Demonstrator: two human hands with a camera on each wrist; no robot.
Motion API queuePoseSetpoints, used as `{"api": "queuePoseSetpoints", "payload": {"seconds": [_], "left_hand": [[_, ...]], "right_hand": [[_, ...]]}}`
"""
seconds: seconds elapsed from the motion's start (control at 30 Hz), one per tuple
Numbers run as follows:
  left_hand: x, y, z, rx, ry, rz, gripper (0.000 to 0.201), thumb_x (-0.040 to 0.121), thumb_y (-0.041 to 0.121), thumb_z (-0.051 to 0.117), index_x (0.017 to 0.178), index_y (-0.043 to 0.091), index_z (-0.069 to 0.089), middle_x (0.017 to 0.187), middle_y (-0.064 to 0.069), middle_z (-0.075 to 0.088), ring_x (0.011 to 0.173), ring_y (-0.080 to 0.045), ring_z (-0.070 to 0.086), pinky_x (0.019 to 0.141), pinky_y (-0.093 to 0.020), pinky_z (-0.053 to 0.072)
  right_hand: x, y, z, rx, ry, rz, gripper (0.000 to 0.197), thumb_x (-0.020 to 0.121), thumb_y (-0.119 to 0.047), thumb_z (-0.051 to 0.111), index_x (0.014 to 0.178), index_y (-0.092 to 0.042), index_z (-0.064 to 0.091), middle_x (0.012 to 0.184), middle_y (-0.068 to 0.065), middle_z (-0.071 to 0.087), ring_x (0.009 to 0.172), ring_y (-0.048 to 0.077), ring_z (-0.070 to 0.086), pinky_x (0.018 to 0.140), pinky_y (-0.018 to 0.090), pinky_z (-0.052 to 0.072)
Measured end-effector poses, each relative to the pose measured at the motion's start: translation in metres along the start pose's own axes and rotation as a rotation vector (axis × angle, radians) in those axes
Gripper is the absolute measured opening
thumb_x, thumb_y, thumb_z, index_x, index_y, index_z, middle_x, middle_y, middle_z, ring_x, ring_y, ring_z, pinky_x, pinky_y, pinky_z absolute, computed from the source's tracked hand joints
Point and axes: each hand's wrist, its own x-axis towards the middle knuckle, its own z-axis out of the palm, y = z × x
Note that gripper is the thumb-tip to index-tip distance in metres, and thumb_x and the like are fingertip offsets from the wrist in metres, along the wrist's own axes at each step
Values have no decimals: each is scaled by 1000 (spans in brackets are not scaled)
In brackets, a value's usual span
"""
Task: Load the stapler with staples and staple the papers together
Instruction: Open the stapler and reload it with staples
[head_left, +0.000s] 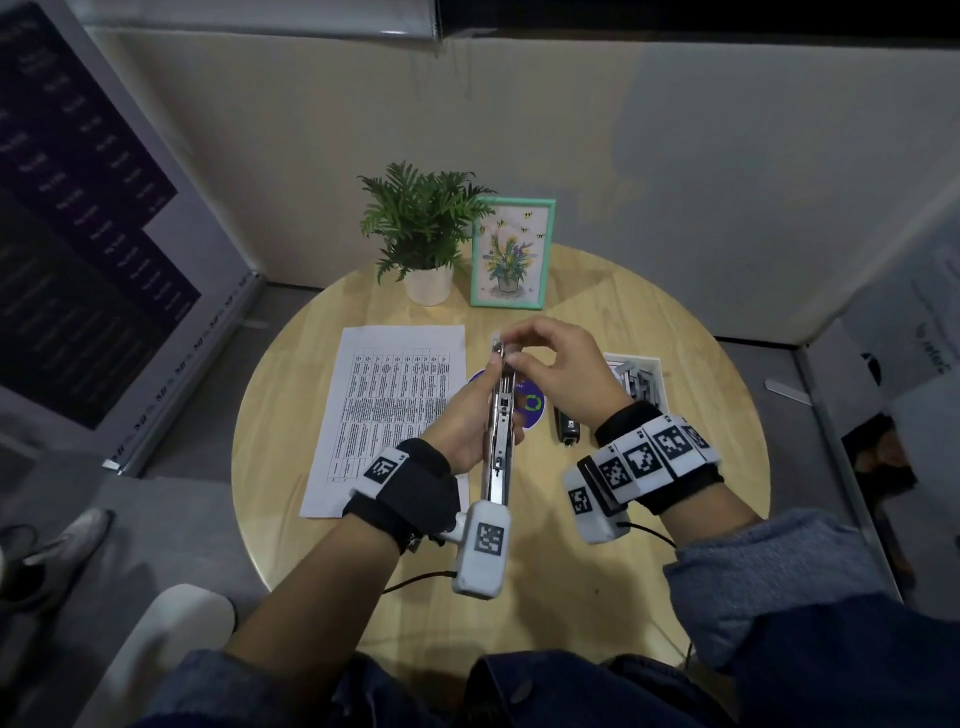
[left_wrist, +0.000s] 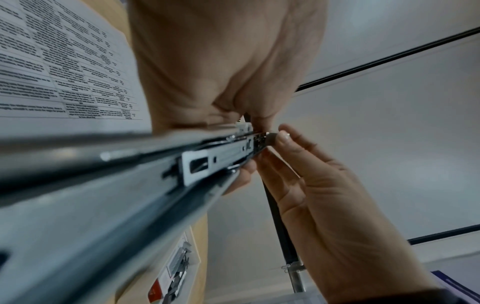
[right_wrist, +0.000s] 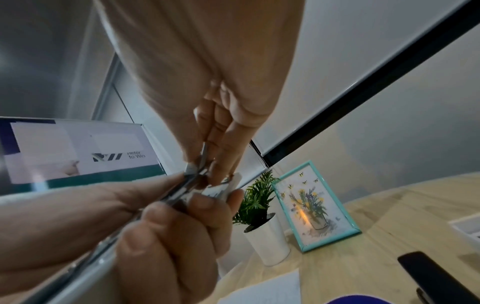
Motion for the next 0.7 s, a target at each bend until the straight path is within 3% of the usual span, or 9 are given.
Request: {"api": "queuePoseSetpoints", "payload": {"seconds": [0.1,0.23,0.33,0.43,0.7], "left_hand": [[1,4,2,50,-13,18,47,95,53,28,91,12,51,63,-2,48,40,-10,44,41,-20,41],[-1,5,2,45,4,-9,50,95,52,29,79,11,53,61,-2,50,41,-11,46,43,-21,43],[-1,4,1,37,4,-16,50,96,51,30,76,11,53,57,0,51,40,-10,46,43,-22,42],[-1,4,2,29,9,-16,48,96,50,29,77,12,52,63,-1,49,41,-10,45,45,-23,41],[-1,5,1,54,14,-13,51,96,52,29,74,13,54,65,-2,49,43,-11,45,45,-24,41]], "right_hand": [[4,-3,-4,39,10,-12,16,82,1,64,97,-3,68,95,11,70,86,11,64,83,13,49],[5,-5,-11,85,-61,15,16,85,1,61,100,0,67,92,7,68,90,17,65,86,31,55],[4,-6,-10,7,-98,1,17,85,0,62,100,0,68,94,5,68,91,12,63,86,16,50],[1,-4,-4,-40,-84,-14,17,83,0,62,98,-2,70,94,2,68,88,8,61,81,1,42],[4,-2,-4,11,-58,-13,17,84,0,62,99,-2,69,93,1,67,88,11,62,81,3,45]]}}
